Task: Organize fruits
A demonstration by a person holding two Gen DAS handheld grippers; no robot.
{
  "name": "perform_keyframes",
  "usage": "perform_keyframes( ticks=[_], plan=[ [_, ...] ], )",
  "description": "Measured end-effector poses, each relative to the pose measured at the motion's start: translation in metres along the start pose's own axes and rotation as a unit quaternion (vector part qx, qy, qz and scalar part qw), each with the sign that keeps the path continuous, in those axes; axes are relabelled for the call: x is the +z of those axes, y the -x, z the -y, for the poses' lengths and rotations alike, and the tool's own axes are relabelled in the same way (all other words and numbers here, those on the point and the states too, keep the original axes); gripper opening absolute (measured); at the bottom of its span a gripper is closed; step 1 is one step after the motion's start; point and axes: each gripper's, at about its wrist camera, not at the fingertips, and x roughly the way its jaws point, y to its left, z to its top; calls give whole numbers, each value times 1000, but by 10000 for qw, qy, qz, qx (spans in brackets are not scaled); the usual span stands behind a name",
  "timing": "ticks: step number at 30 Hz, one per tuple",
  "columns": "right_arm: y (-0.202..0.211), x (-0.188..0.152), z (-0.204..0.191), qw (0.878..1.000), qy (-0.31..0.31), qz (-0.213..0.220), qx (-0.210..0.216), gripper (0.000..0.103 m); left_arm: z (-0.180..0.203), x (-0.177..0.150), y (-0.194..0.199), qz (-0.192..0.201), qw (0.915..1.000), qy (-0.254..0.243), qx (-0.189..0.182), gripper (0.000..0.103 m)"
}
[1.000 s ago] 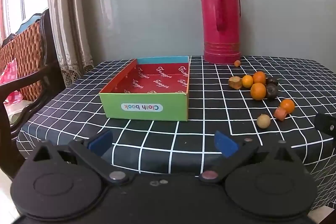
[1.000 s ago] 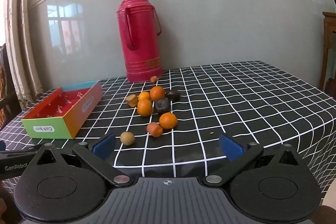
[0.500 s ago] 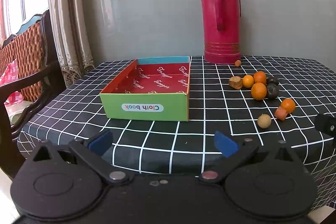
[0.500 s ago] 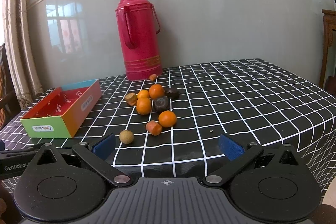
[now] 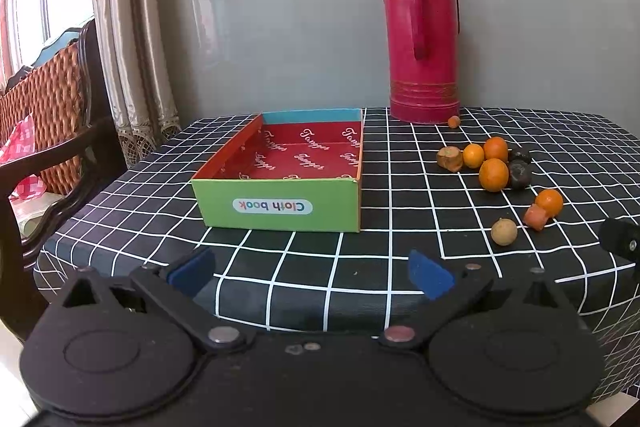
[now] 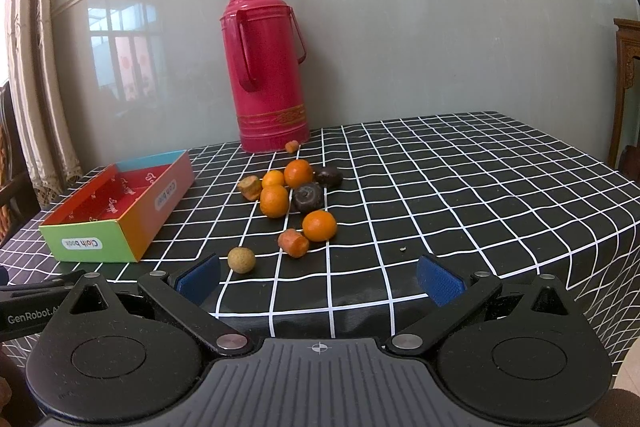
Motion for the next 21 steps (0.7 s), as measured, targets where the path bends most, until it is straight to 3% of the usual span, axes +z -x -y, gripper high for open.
perform_keyframes(
  ticks=[21],
  plan=[
    [1, 0, 1, 10000, -19, 17, 1, 103, 1, 2, 0, 10, 10000, -10, 19, 97]
  ],
)
